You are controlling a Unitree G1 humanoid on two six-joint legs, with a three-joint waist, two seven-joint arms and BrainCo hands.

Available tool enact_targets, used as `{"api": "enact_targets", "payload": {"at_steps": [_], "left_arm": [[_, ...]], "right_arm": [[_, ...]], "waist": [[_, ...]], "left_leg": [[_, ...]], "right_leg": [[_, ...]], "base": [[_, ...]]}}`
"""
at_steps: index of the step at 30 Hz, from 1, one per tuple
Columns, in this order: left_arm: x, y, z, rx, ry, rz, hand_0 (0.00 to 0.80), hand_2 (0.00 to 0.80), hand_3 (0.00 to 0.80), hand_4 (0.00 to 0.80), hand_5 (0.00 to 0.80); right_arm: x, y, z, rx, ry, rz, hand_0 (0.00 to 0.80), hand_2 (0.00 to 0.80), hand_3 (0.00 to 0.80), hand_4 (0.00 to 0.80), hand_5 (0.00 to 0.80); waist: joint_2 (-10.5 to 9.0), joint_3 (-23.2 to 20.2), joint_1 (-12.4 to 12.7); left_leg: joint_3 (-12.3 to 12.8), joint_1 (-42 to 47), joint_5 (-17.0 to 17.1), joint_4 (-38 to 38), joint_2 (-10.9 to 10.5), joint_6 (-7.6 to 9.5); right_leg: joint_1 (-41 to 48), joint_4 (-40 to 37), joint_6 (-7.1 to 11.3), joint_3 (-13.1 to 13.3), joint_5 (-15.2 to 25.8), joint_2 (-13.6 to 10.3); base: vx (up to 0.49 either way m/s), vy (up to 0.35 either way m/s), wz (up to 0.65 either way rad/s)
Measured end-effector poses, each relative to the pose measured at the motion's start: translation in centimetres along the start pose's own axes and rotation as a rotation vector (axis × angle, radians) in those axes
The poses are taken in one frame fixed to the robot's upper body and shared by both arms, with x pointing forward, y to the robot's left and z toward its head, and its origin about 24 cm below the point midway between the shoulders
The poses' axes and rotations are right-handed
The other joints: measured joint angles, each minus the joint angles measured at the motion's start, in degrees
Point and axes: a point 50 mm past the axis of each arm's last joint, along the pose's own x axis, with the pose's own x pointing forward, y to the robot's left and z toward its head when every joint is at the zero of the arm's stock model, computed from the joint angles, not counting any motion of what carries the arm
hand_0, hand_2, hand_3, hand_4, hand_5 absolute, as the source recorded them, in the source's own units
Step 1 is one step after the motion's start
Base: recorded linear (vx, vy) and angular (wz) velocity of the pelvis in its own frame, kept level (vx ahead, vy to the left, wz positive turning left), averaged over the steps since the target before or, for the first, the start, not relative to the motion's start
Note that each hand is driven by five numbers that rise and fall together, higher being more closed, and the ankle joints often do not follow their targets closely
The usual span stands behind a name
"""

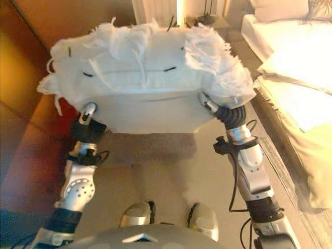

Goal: Pick up the cushion and take it to the sofa

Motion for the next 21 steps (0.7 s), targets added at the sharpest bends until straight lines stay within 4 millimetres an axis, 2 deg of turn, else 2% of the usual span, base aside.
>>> {"api": "enact_targets", "payload": {"at_steps": [2, 4, 5, 7, 8, 9, 10, 11, 12, 13, 14, 15, 16, 17, 18, 19, 21], "left_arm": [[0.0, -0.1, -0.2, -0.010, -0.004, 0.005, 0.800, 0.800, 0.800, 0.800, 0.800], [-0.1, -0.1, -0.2, -0.014, -0.009, 0.008, 0.800, 0.800, 0.800, 0.800, 0.800], [-0.1, -0.1, -0.2, -0.015, -0.013, 0.011, 0.800, 0.800, 0.800, 0.800, 0.800], [-0.2, -0.1, -0.1, -0.009, -0.025, 0.014, 0.800, 0.800, 0.800, 0.800, 0.800], [-0.1, -0.1, 0.1, -0.002, -0.038, 0.013, 0.800, 0.800, 0.800, 0.800, 0.800], [-0.1, -0.1, 0.2, 0.002, -0.047, 0.012, 0.800, 0.800, 0.800, 0.800, 0.800], [-0.1, -0.1, 0.2, 0.005, -0.053, 0.012, 0.800, 0.800, 0.800, 0.800, 0.800], [-0.1, -0.1, 0.2, 0.005, -0.053, 0.014, 0.800, 0.800, 0.800, 0.800, 0.800], [0.0, 0.0, 0.1, 0.006, -0.050, 0.031, 0.800, 0.800, 0.800, 0.800, 0.800], [0.3, 0.0, 0.1, 0.010, -0.048, 0.042, 0.800, 0.800, 0.800, 0.800, 0.800], [0.3, 0.1, 0.2, 0.015, -0.045, 0.046, 0.800, 0.800, 0.800, 0.800, 0.800], [0.5, 0.2, 0.5, 0.047, -0.024, 0.037, 0.800, 0.800, 0.800, 0.800, 0.800], [0.6, 0.3, 0.9, 0.074, -0.022, 0.031, 0.800, 0.800, 0.800, 0.800, 0.800], [0.7, 0.4, 1.4, 0.095, -0.030, 0.027, 0.800, 0.800, 0.800, 0.800, 0.800], [0.8, 0.4, 1.5, 0.103, -0.029, 0.024, 0.800, 0.800, 0.800, 0.800, 0.800], [0.9, 0.6, 1.8, 0.116, -0.026, 0.027, 0.800, 0.800, 0.800, 0.800, 0.800], [0.9, 0.8, 2.2, 0.132, -0.026, 0.029, 0.800, 0.800, 0.800, 0.800, 0.800]], "right_arm": [[-0.1, 0.1, -0.3, 0.013, 0.007, -0.016, 0.800, 0.800, 0.800, 0.800, 0.800], [-0.1, 0.1, -0.3, 0.011, 0.010, -0.014, 0.800, 0.800, 0.800, 0.800, 0.800], [-0.1, 0.0, -0.3, 0.006, 0.013, -0.009, 0.800, 0.800, 0.800, 0.800, 0.800], [-0.1, -0.2, -0.2, -0.005, 0.018, 0.007, 0.800, 0.800, 0.800, 0.800, 0.800], [-0.1, -0.2, -0.1, 0.001, 0.015, 0.019, 0.800, 0.800, 0.800, 0.800, 0.800], [-0.1, -0.2, 0.0, 0.006, 0.013, 0.027, 0.800, 0.800, 0.800, 0.800, 0.800], [-0.1, -0.2, 0.0, 0.007, 0.016, 0.038, 0.800, 0.800, 0.800, 0.800, 0.800], [-0.1, -0.4, 0.2, 0.003, 0.018, 0.048, 0.800, 0.800, 0.800, 0.800, 0.800], [-0.3, -0.5, 0.1, 0.015, 0.030, 0.048, 0.800, 0.800, 0.800, 0.800, 0.800], [-0.3, -0.5, 0.0, 0.021, 0.038, 0.046, 0.800, 0.800, 0.800, 0.800, 0.800], [-0.5, -0.4, -0.2, 0.037, 0.043, 0.038, 0.800, 0.800, 0.800, 0.800, 0.800], [-1.0, 0.0, -0.5, 0.069, 0.051, 0.014, 0.800, 0.800, 0.800, 0.800, 0.800], [-1.0, 0.3, -0.6, 0.093, 0.044, -0.001, 0.800, 0.800, 0.800, 0.800, 0.800], [-0.9, 0.6, -0.6, 0.109, 0.030, -0.008, 0.800, 0.800, 0.800, 0.800, 0.800], [-1.0, 0.7, -0.6, 0.113, 0.032, -0.012, 0.800, 0.800, 0.800, 0.800, 0.800], [-1.0, 1.0, -0.8, 0.118, 0.038, -0.007, 0.800, 0.800, 0.800, 0.800, 0.800], [-1.0, 1.2, -0.8, 0.112, 0.043, 0.001, 0.800, 0.800, 0.800, 0.800, 0.800]], "waist": [[-0.68, 0.4, 1.2], [-0.15, 0.7, 1.9], [0.81, 1.0, 2.5], [2.12, 1.0, 4.1], [2.45, 1.0, 4.2], [2.57, 0.9, 4.1], [2.59, 0.9, 4.2], [2.74, 0.6, 4.3], [1.73, 0.7, 4.3], [1.38, 0.7, 4.6], [0.30, 0.5, 5.0], [-2.20, -0.8, 5.4], [-4.17, -1.8, 5.8], [-4.20, -1.9, 6.7], [-3.93, -2.0, 6.7], [-3.50, -1.8, 6.0], [-3.15, -1.7, 5.0]], "left_leg": [[-1.7, -2.0, 0.6, -5.5, -1.9, 0.19], [-2.2, -3.3, 1.7, -10.4, -0.9, 1.10], [-2.9, -3.4, 2.1, -12.9, 0.2, 1.66], [-5.9, -4.6, 3.7, -14.2, 3.7, 0.05], [-6.8, -5.7, 3.8, -13.5, 5.2, -0.13], [-6.6, -6.3, 3.8, -12.7, 6.0, -0.12], [-6.1, -6.5, 3.8, -11.5, 6.4, -0.13], [-5.2, -5.9, 3.2, -9.9, 5.9, -0.01], [-2.2, -5.8, 5.8, -6.7, 3.0, -1.24], [0.1, -5.9, 7.7, -4.2, 1.8, 0.40], [1.5, -6.1, 6.9, -2.6, 0.6, 1.23], [2.8, -6.3, 4.5, -0.7, -1.8, 3.04], [3.1, -7.0, 3.0, 0.7, -3.4, 3.78], [2.3, -7.1, 2.9, 1.3, -3.9, 3.76], [2.3, -6.7, 2.8, 0.8, -3.9, 4.03], [2.0, -4.9, 3.2, -1.8, -3.8, 4.79], [0.0, -1.3, 4.5, -6.8, -4.2, 5.77]], "right_leg": [[2.4, -4.8, -0.49, 3.7, 2.5, 0.8], [4.4, -7.6, 0.07, 6.2, 3.4, 2.0], [5.3, -7.8, 0.18, 7.4, 3.1, 2.4], [6.2, -7.0, 1.02, 9.8, 1.7, 3.0], [6.0, -6.0, 1.98, 10.8, 0.5, 2.6], [5.7, -5.4, 2.50, 11.3, -0.3, 1.9], [5.8, -4.9, 4.10, 12.2, -1.3, -0.4], [6.3, -5.4, 5.25, 12.3, -2.0, -3.0], [8.6, -5.9, 6.64, 11.7, -2.6, -7.8], [8.1, 1.0, 9.30, 10.7, -4.1, -10.4], [8.0, 6.1, 10.59, 9.8, -4.7, -11.9], [7.7, 13.4, 10.55, 8.6, -3.0, -13.6], [7.9, 13.2, 8.34, 7.0, 3.5, -14.5], [8.6, 11.0, 9.57, 6.7, 6.9, -15.0], [8.7, 9.8, 9.89, 6.7, 9.6, -14.6], [7.6, 10.9, 11.02, 7.4, 11.3, -13.8], [6.0, 12.3, 11.84, 6.9, 7.1, -11.0]], "base": [[0.483, 0.148, 0.20], [0.620, 0.240, -0.07], [0.573, 0.257, -0.29], [0.558, 0.291, -0.57], [0.528, 0.324, -0.52], [0.508, 0.333, -0.55], [0.522, 0.340, -0.63], [0.526, 0.334, -0.77], [0.451, 0.289, -0.72], [0.482, 0.318, -0.54], [0.449, 0.290, -0.37], [0.480, 0.293, -0.26], [0.423, 0.231, -0.32], [0.371, 0.177, -0.25], [0.321, 0.120, -0.13], [0.339, 0.067, 0.07], [0.354, 0.030, 0.13]]}}
